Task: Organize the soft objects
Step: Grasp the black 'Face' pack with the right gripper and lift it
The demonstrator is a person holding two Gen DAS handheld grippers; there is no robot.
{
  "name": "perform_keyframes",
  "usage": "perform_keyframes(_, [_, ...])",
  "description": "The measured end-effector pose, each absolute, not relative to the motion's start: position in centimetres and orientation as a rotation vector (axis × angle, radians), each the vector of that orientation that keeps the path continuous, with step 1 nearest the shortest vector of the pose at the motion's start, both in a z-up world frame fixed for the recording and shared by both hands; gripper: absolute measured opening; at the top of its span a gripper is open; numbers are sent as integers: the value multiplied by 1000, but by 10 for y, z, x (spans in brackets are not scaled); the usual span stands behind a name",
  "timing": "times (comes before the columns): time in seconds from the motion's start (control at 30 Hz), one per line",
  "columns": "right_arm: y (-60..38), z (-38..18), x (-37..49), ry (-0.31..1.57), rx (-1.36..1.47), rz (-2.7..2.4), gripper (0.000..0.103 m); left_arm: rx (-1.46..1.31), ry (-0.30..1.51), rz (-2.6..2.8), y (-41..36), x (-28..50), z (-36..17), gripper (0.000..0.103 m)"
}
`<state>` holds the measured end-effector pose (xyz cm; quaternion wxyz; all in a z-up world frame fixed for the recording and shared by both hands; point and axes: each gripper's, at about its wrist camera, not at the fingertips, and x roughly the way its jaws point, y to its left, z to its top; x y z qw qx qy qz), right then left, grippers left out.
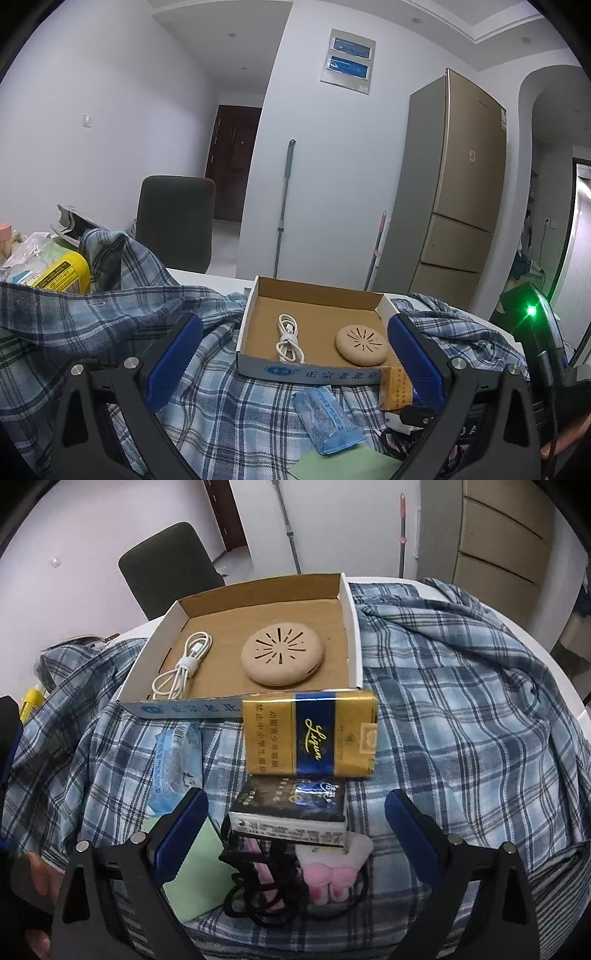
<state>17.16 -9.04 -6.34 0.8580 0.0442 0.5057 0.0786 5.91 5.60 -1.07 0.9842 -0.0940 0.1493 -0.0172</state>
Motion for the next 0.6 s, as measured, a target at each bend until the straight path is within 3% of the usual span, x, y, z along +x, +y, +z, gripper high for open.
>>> perform_keyframes(0.17, [-85,-72,177,1104,108,185,93,-163,299,-37,51,58,-11,102])
perform_keyframes(0.43, [-90,-88,180,1117,145,176,67,-206,307,-15,61,60,-12,102])
perform_keyframes(0.6, [-94,-68,164,1076,147,292,65,-199,313,-12,59,59,-13,102])
